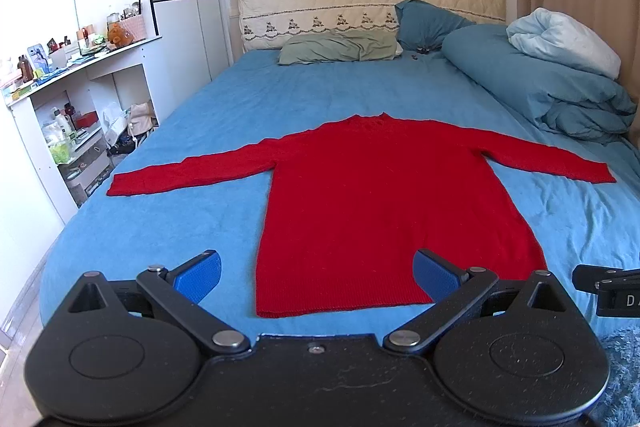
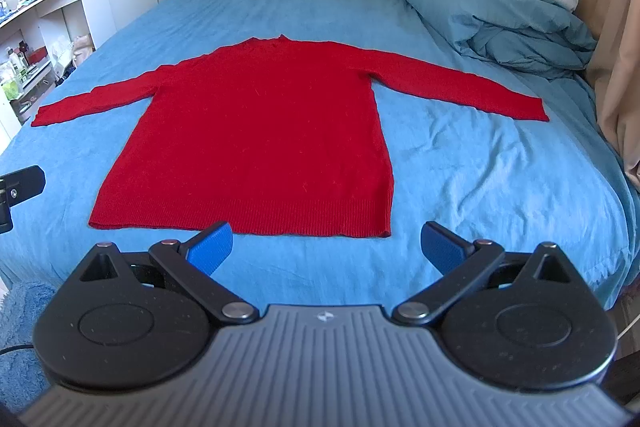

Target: Fold small clothes

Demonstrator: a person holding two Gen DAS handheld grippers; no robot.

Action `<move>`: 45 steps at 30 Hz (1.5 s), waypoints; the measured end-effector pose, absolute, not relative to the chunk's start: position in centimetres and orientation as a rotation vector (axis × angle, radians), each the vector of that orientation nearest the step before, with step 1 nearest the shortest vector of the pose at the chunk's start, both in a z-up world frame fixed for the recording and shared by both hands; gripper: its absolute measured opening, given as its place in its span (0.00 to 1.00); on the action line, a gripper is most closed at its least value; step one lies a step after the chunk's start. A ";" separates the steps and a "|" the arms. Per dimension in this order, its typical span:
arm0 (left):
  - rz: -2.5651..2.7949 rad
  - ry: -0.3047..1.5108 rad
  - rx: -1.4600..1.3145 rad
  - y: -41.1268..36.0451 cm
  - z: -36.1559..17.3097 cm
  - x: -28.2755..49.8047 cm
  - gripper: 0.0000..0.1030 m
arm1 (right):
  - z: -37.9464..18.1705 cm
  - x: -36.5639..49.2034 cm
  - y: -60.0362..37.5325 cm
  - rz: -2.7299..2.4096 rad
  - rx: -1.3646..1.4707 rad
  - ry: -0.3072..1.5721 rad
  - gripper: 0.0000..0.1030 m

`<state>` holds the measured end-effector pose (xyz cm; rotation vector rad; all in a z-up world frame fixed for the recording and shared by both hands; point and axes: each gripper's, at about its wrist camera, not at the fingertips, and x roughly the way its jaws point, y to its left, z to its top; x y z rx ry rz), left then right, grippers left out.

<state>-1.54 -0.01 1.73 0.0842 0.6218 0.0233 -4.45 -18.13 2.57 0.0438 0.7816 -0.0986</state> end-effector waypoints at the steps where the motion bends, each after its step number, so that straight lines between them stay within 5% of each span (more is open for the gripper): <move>1: 0.025 0.622 0.086 0.0 1.7 -1.5 1.00 | 2.6 -4.4 -18.1 -0.098 0.044 0.782 1.00; 23: -0.024 0.548 0.065 -1.0 6.2 3.7 1.00 | 5.4 -1.8 -22.0 -0.151 0.084 0.711 1.00; 34: -0.155 0.494 0.088 -9.0 8.6 19.8 1.00 | 6.2 8.1 -34.3 -0.384 0.172 0.616 1.00; 45: -0.302 0.652 0.128 -21.4 -1.0 40.6 1.00 | -6.2 20.7 -48.9 -0.599 0.367 0.625 1.00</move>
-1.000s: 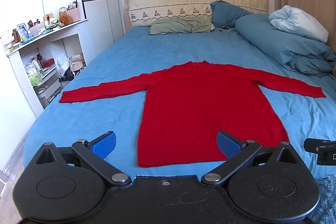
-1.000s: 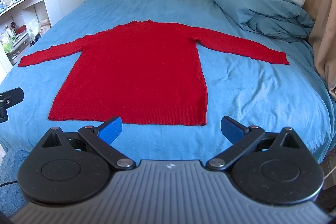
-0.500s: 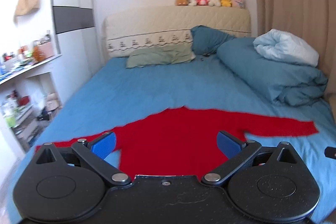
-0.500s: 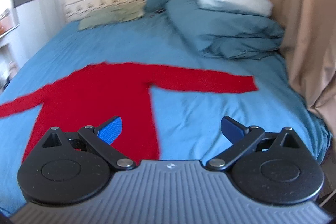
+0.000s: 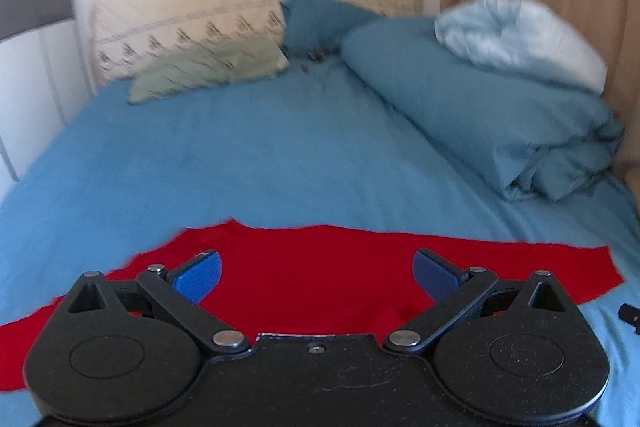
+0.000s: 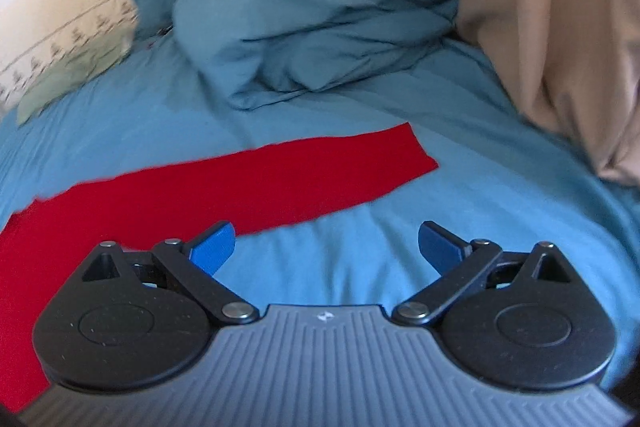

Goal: Fold small clothes
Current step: 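Move the right gripper to the sweater sleeve cuff and close on it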

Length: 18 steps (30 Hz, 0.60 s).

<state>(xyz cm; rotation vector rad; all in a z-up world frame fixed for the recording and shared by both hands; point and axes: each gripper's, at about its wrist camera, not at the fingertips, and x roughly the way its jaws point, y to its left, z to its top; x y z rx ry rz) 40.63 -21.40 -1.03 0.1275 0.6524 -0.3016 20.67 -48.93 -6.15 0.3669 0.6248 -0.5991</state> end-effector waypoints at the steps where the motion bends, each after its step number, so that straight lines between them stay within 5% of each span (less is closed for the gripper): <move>1: -0.310 0.669 0.130 -22.3 -2.1 42.1 1.00 | -7.4 21.4 -49.9 -0.614 0.377 0.621 1.00; 8: -0.327 0.825 0.185 -28.1 -10.2 48.7 1.00 | -14.0 25.7 -54.5 -0.701 0.486 0.577 0.92; 16: -0.304 0.974 0.247 -31.0 -15.7 51.8 1.00 | -17.1 27.7 -57.3 -0.762 0.531 0.573 0.69; 18: -0.310 1.000 0.239 -31.3 -16.5 52.2 1.00 | -17.2 28.2 -57.9 -0.782 0.533 0.571 0.53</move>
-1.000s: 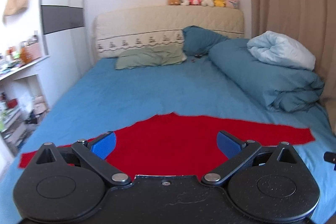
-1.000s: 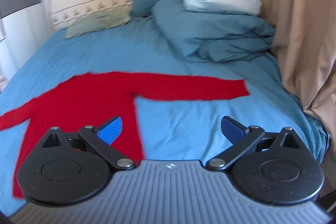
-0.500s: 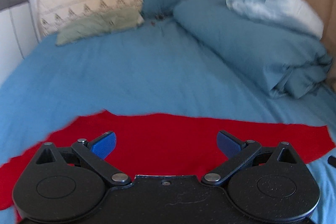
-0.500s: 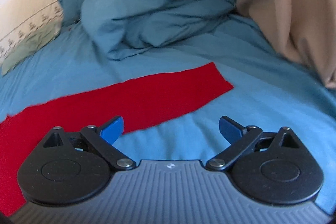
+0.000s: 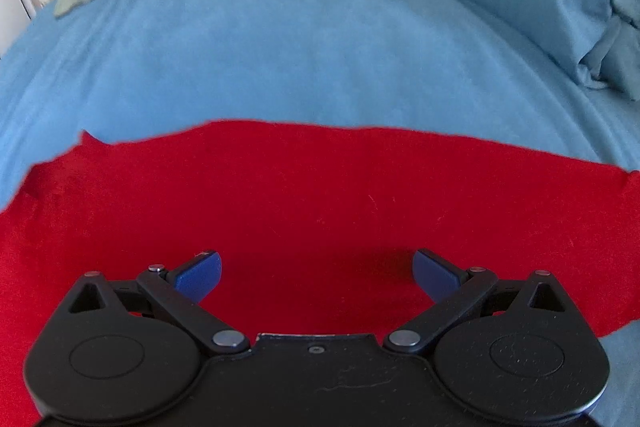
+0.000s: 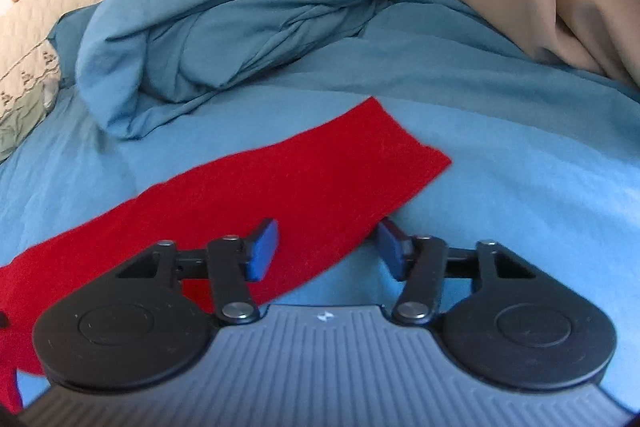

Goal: Fold small clothes
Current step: 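Move the right gripper to the sweater sleeve cuff and close on it, then fold the held sleeve across the sweater body with the right gripper, release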

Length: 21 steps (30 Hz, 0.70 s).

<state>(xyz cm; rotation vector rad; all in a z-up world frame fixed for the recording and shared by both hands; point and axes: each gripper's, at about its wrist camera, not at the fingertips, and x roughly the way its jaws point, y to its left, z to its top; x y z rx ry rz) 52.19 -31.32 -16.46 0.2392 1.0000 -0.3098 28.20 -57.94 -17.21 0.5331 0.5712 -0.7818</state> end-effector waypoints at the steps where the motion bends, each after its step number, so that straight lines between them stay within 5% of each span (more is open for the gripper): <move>1: -0.311 1.010 0.231 -31.3 -16.8 52.5 1.00 | -17.3 28.4 -58.3 -0.793 0.536 0.574 0.48; 3: -0.313 1.019 0.210 -31.2 -17.2 52.7 1.00 | -17.3 28.6 -58.9 -0.815 0.541 0.580 0.31; 6: -0.330 1.028 0.209 -31.3 -17.5 53.4 1.00 | -16.9 28.9 -59.6 -0.835 0.549 0.588 0.21; 13: -0.353 1.023 0.263 -30.3 -15.5 53.8 1.00 | -12.0 30.6 -58.1 -0.795 0.497 0.544 0.20; 21: -0.302 0.910 0.186 -19.4 -8.2 53.5 1.00 | -1.5 38.4 -48.5 -0.483 0.465 0.397 0.20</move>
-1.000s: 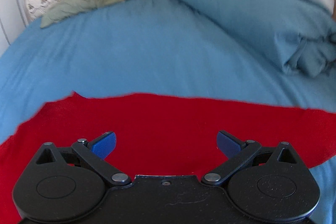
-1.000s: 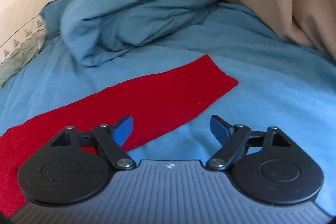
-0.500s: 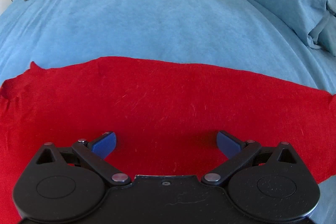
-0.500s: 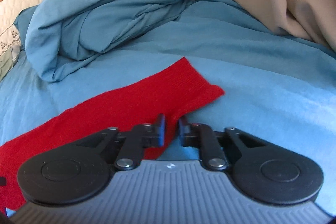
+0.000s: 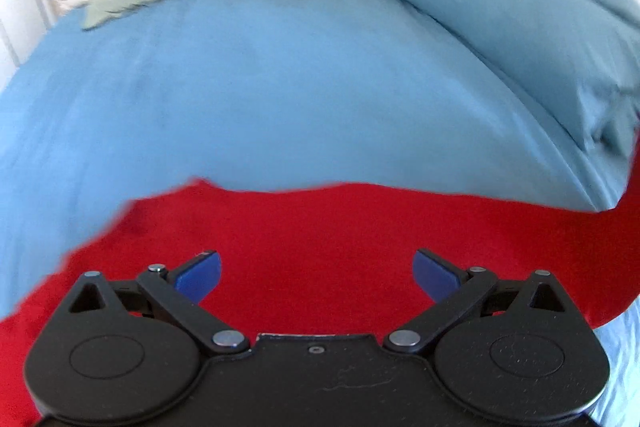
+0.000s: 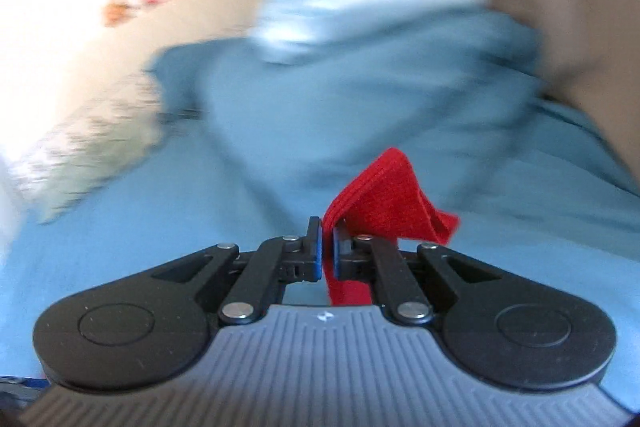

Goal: Fold small clothes
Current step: 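Fold the held sleeve across the sweater body with the right gripper, release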

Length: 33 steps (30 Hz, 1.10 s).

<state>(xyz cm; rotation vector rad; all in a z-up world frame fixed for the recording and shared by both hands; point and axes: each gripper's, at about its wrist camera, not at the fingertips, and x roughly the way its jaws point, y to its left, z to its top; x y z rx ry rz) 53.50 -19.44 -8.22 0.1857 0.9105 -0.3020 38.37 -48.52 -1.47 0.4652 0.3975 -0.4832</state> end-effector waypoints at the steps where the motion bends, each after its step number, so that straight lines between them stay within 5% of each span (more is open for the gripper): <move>1: -0.282 0.901 0.179 -17.6 -7.6 53.5 1.00 | -0.4 39.8 -46.3 -0.413 0.461 0.383 0.20; 7: -0.091 0.866 0.168 -6.3 -6.6 52.7 1.00 | 0.4 47.0 -31.3 0.035 0.423 0.403 0.20; 14: 0.079 0.939 0.081 4.4 -11.3 49.4 1.00 | -11.0 49.5 -14.4 0.319 0.183 0.659 0.20; 19: 0.020 0.965 0.000 6.1 -13.2 48.2 1.00 | -15.7 47.5 -11.4 0.380 0.052 0.738 0.25; 20: 0.000 0.962 -0.012 6.1 -13.3 48.5 1.00 | -15.8 47.0 -11.4 0.380 0.043 0.737 0.28; 24: -0.088 0.963 -0.062 4.6 -13.5 48.9 1.00 | -15.0 46.2 -11.4 0.393 -0.004 0.727 0.70; 28: -0.163 0.976 -0.106 2.2 -14.4 49.2 0.96 | -13.6 44.6 -14.0 0.318 -0.035 0.713 0.84; 33: -0.194 1.005 -0.190 -1.1 -15.8 50.4 0.79 | -12.2 41.7 -18.1 0.139 -0.088 0.695 0.97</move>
